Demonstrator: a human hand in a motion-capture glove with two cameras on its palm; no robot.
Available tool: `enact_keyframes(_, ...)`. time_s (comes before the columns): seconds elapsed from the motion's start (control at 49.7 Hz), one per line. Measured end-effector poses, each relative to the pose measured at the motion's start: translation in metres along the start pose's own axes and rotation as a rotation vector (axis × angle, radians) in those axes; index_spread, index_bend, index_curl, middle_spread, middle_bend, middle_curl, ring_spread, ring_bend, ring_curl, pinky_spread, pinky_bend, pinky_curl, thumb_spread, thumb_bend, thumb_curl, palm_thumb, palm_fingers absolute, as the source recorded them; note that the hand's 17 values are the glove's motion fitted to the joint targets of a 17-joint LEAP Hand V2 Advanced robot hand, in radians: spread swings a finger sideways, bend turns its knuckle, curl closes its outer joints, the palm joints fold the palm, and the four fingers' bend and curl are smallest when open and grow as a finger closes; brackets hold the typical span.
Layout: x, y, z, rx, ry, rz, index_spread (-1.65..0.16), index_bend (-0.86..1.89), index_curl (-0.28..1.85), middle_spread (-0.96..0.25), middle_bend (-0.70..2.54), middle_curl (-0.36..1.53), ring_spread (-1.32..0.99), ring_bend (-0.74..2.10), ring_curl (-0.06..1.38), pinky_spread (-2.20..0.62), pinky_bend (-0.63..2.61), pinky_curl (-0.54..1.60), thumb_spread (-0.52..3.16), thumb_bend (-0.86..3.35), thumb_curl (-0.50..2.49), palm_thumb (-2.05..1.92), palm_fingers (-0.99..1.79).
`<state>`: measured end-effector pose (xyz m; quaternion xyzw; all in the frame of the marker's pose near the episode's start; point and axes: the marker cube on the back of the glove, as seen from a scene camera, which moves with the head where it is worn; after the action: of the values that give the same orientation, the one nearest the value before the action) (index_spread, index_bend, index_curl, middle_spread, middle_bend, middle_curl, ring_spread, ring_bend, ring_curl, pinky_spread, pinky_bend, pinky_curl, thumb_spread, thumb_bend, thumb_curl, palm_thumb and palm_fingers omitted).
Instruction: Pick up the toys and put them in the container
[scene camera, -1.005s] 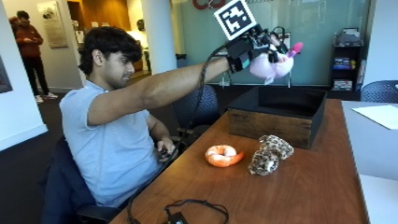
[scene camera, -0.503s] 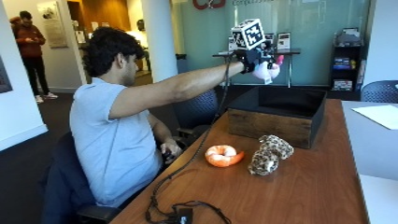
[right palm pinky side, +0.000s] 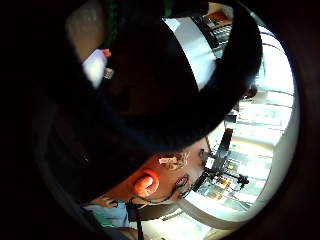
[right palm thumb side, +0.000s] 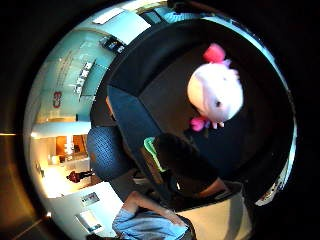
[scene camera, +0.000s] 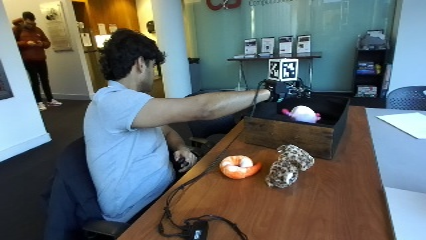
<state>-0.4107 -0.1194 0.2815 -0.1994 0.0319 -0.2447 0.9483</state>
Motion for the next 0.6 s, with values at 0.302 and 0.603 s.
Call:
enact_keyframes(0.302, 0.048, 0.002, 0.004, 0.027, -0.06, -0.005, -0.34, 0.19, 0.4, -0.02, 0.1, 0.3, -0.04, 0.16, 0.22, 0.06, 0.79, 0.37, 1.31, -0.03, 0.18, -0.08, -0.17)
enact_keyframes(0.603, 0.127, 0.031, -0.005, 0.11, 0.02, -0.003, -0.34, 0.19, 0.39, -0.02, 0.13, 0.26, -0.05, 0.17, 0.22, 0.07, 0.74, 0.36, 1.31, -0.05, 0.18, -0.07, -0.12)
